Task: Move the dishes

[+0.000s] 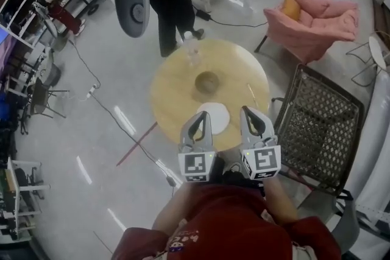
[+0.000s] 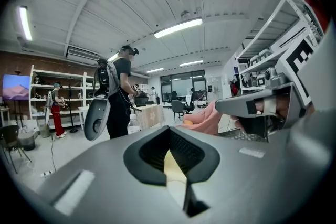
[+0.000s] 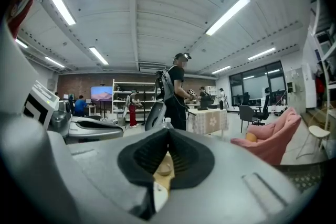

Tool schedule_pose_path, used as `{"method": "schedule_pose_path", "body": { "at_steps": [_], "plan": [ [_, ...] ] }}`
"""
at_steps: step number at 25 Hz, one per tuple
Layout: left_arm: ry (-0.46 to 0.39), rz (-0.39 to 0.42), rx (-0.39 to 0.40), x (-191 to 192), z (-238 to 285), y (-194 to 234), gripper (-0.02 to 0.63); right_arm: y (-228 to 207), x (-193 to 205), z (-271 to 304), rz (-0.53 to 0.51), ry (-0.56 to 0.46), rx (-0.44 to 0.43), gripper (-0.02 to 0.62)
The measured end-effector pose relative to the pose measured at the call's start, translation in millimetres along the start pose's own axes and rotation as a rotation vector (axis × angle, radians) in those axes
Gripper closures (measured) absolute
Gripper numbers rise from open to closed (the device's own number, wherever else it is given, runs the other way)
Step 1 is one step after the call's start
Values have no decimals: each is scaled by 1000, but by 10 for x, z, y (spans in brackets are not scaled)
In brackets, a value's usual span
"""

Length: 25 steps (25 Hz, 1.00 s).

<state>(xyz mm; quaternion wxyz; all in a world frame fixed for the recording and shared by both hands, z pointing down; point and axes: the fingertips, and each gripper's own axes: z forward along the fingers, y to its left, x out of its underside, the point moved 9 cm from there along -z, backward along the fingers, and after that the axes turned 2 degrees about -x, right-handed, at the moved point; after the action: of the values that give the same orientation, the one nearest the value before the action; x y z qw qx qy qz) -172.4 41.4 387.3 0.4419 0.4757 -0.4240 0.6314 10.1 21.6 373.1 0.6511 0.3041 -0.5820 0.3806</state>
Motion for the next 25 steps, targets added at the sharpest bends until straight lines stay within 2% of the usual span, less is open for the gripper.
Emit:
{"method": "schedule_pose_path", "body": {
  "at_steps": [7,15,18,25],
  "plan": [
    [82,-9,-2,237,110,175,598,104,201,257,-5,93,-4,594],
    [212,-13,12,545,241,334,598,169,525,507,18,225,11,592],
    [256,-27,21,639,277,378,569,187,636,573,38,279,11,589],
    [361,-36,66,888,380,448,484,224,953,741,99,412,-5,526]
  ]
}}
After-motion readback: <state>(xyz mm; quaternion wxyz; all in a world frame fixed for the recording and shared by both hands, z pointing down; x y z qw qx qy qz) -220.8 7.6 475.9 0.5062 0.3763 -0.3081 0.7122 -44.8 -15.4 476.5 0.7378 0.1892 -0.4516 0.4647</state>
